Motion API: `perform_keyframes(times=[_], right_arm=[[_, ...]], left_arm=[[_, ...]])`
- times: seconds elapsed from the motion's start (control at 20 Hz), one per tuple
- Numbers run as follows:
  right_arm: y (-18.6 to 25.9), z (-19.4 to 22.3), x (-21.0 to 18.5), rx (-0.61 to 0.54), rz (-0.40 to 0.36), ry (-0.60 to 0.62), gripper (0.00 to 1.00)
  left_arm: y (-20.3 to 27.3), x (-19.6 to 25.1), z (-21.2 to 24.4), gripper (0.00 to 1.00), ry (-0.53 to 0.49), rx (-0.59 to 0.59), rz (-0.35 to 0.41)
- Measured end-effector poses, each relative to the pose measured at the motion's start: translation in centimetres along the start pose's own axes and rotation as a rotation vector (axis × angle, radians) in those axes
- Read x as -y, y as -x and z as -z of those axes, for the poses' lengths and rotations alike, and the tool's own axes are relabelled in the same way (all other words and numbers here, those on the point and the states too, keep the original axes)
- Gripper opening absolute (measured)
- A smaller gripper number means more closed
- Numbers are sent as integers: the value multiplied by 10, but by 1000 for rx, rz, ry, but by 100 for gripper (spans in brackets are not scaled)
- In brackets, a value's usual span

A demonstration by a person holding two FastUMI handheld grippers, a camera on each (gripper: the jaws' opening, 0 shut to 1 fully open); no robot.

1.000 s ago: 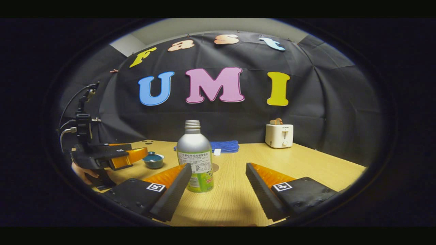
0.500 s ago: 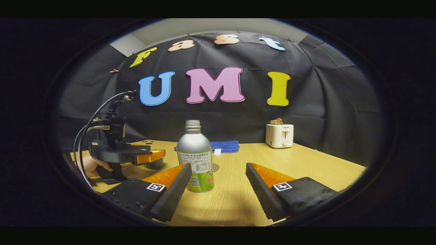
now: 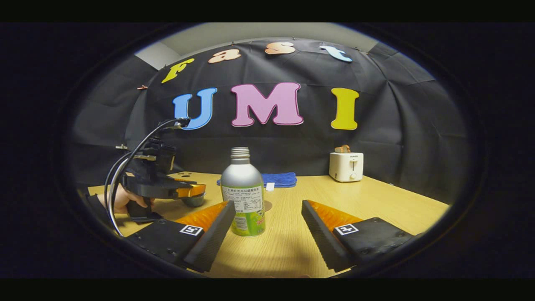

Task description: Open the teacup lid with one hand, grasp the water bottle and pour water into the teacup with the other hand; after pouring, place the water bottle on the coaster and then close the teacup lid.

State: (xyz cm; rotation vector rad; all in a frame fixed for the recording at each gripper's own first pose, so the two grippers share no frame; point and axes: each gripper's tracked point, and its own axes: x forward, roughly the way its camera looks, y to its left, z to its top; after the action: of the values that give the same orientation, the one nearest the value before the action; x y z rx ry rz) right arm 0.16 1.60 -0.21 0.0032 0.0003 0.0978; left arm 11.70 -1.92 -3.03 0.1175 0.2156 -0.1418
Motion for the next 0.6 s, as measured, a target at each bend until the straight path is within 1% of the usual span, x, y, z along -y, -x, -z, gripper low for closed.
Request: perform_keyframes(times=[0.05, 0.15, 0.2, 0.25, 0.4, 0.45, 0.6], right_arm=[[0, 0, 0, 0, 0, -1, 98], [1, 0, 0, 0, -2, 0, 98], [1, 1, -1, 0, -2, -1, 98], [1, 0, -1, 1, -2, 0, 98], [0, 0, -1, 2, -2, 0, 98], [0, 1, 0, 1, -3, 0, 98], [1, 0, -7, 1, -35, -1, 98]], left_arm=[[0, 0, -1, 37, 4, 2, -1], [2, 0, 0, 35, 7, 3, -4], [3, -2, 0, 36, 11, 8, -11], [5, -4, -2, 34, 22, 22, -19], [13, -12, -10, 33, 75, 94, -32], [16, -13, -10, 33, 90, 100, -33], [36, -23, -9, 32, 141, 131, -43]])
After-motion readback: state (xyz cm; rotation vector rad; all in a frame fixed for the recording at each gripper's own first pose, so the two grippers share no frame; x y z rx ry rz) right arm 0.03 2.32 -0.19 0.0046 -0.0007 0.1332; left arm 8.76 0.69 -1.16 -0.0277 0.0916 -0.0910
